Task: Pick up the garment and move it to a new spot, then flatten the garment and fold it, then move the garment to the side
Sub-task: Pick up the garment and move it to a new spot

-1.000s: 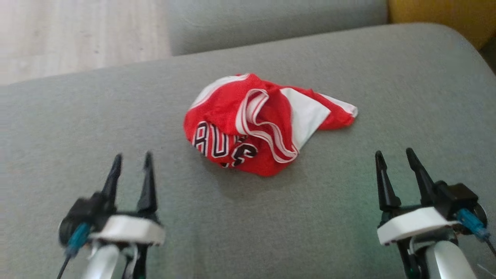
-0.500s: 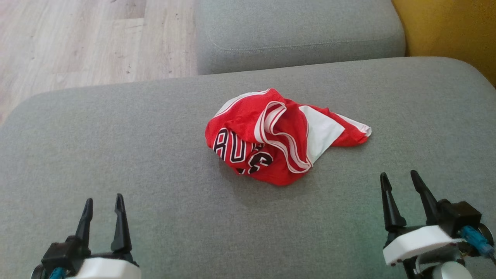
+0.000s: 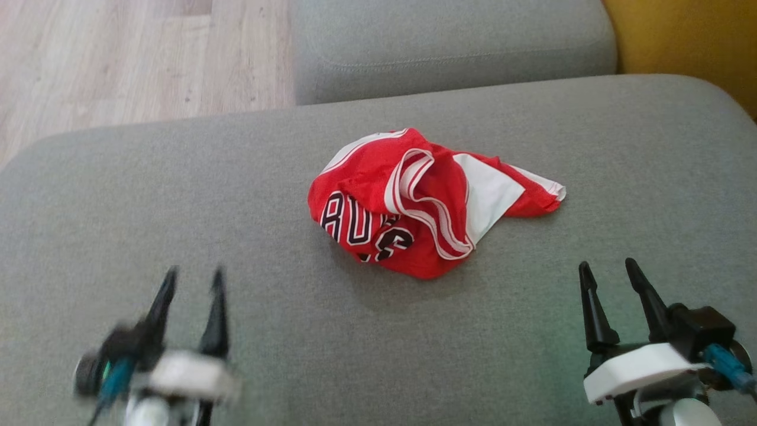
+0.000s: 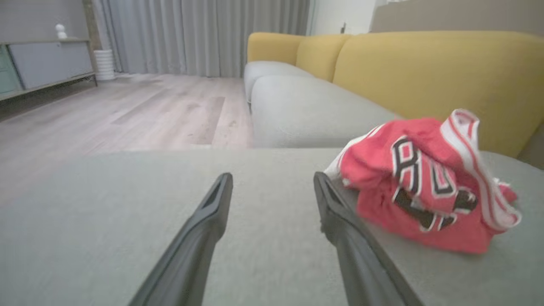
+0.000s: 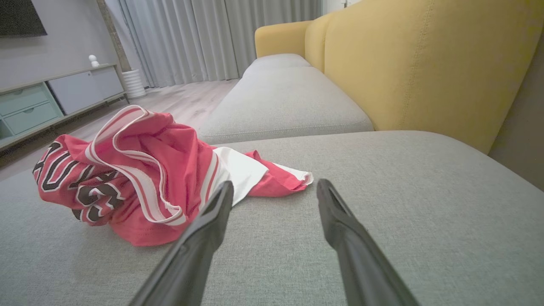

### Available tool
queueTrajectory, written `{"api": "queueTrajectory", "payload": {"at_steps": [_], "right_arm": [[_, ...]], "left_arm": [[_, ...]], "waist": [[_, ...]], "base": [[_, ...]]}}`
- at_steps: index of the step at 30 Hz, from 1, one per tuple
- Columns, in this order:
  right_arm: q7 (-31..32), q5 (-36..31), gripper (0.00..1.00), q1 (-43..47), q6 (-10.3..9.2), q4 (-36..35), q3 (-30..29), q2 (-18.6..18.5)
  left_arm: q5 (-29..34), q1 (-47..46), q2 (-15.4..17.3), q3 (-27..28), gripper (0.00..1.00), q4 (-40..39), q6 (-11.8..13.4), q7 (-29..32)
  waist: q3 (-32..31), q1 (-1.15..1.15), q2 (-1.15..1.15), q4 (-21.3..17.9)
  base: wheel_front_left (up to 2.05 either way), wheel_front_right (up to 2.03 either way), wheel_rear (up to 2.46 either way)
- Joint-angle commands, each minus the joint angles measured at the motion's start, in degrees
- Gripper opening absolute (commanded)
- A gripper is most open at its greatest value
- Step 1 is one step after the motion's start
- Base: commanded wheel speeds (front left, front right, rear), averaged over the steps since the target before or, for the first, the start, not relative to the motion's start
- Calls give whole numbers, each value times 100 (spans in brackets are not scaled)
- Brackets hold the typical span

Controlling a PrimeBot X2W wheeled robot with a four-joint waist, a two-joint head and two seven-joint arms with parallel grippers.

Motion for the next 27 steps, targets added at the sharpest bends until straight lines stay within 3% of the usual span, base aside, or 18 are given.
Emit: {"api": "queueTrajectory", "payload": {"at_steps": [1,11,23,27], "right_arm": [[18,-12,100,-131,-4,-243,116,-32],[5,53,100,-453,-4,-333,281,-32],[-228,206,100,-812,-4,-79,406,-32],[-264,219,100,-857,-4,-11,434,-32]], "left_arm": [[57,-779,57,58,100,-306,-29,254],[23,-2946,-816,-1141,100,-332,-216,2219],[-438,-3694,-955,-2006,100,409,473,3407],[-176,-3818,-898,-2217,100,632,719,3741]], "waist": [[107,0,0,58],[848,0,0,-69],[1296,0,0,-520],[1304,0,0,-577]], "base": [[0,0,0],[0,0,0],[0,0,0],[0,0,0]]}}
